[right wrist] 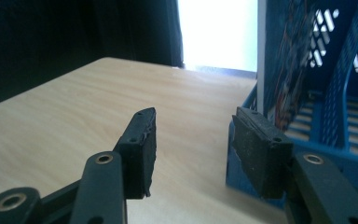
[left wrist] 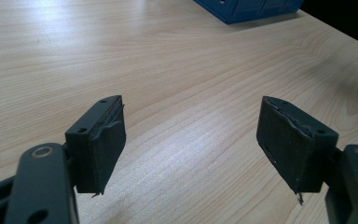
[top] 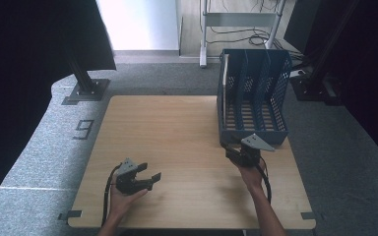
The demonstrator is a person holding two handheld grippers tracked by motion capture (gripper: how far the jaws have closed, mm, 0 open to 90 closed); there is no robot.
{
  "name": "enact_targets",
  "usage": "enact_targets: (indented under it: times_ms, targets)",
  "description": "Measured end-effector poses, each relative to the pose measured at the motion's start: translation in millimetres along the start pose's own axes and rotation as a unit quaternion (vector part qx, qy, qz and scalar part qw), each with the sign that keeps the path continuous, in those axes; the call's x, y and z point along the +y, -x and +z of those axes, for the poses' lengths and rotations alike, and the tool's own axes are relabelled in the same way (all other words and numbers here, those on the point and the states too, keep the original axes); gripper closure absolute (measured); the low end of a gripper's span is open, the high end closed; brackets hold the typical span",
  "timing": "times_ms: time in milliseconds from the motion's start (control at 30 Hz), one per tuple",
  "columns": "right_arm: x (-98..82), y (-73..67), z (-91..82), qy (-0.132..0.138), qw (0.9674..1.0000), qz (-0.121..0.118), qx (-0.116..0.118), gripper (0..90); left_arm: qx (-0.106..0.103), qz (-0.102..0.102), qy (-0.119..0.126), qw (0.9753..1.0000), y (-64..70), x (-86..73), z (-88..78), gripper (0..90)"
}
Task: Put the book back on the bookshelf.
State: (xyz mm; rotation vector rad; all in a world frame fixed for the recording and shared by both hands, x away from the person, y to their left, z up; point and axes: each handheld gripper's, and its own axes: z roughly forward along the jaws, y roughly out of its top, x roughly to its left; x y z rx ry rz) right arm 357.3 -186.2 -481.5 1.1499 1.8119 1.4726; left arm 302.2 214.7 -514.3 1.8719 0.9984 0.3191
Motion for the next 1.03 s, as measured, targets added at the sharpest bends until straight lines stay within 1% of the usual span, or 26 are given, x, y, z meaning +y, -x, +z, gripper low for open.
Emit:
enact_targets:
  times_ms: [200, 333, 367, 500, 567, 700, 1033]
  targets:
    - [-21.9, -3.3, -9.8, -0.02, 0.9997, -0.008, 0.008, 48.6, 0.001, -0.001, -0.001, 1.0, -1.2, -0.6, 0.4, 23.8]
    - [-35.0, -3.7, -13.8, -0.038, 0.9991, -0.012, 0.01, 48.3, 0.002, -0.003, -0.004, 1.0, -2.8, -1.7, 1.7, 23.9]
    - [-38.3, -3.2, -14.3, -0.047, 0.9988, -0.013, 0.01, 48.1, 0.002, -0.003, -0.005, 1.0, -2.9, -1.8, 1.9, 23.9]
    - [-47.8, -0.9, -17.0, -0.059, 0.9982, -0.007, 0.009, 48.2, 0.0, -0.003, -0.005, 1.0, -2.1, -1.4, 2.2, 23.9]
    - [-50.0, 0.4, -18.8, -0.063, 0.9979, -0.005, 0.009, 48.0, -0.001, -0.002, -0.006, 1.0, -1.7, -1.1, 2.6, 23.9]
    - [-50.9, 1.9, -22.5, -0.06, 0.9982, -0.002, 0.007, 48.0, -0.003, 0.0, -0.008, 1.0, -1.3, -1.0, 3.9, 23.8]
    - [-54.5, 1.2, -22.1, -0.067, 0.9977, -0.004, 0.007, 47.0, -0.004, 0.0, -0.005, 1.0, -1.7, 1.2, 2.8, 23.8]
